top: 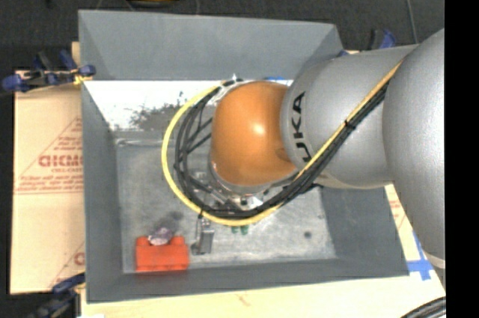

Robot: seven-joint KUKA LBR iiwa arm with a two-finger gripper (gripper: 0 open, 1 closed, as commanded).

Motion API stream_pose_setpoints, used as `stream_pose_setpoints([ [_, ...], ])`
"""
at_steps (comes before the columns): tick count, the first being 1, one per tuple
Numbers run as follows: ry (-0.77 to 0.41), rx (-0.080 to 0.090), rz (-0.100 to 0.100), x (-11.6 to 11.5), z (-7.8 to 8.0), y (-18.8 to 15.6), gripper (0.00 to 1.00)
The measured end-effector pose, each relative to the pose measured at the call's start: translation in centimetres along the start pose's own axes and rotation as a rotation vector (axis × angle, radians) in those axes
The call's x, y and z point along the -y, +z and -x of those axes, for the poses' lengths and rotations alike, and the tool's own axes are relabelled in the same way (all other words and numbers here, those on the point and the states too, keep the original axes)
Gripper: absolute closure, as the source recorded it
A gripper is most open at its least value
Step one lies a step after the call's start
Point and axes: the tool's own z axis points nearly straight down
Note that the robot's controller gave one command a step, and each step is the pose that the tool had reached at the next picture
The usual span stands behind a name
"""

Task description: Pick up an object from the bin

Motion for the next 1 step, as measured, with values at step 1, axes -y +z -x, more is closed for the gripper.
stream_pose_setpoints([
  [1,-0.478,-0.005,-0.002,-4.6,0.57,9.34,0.0],
])
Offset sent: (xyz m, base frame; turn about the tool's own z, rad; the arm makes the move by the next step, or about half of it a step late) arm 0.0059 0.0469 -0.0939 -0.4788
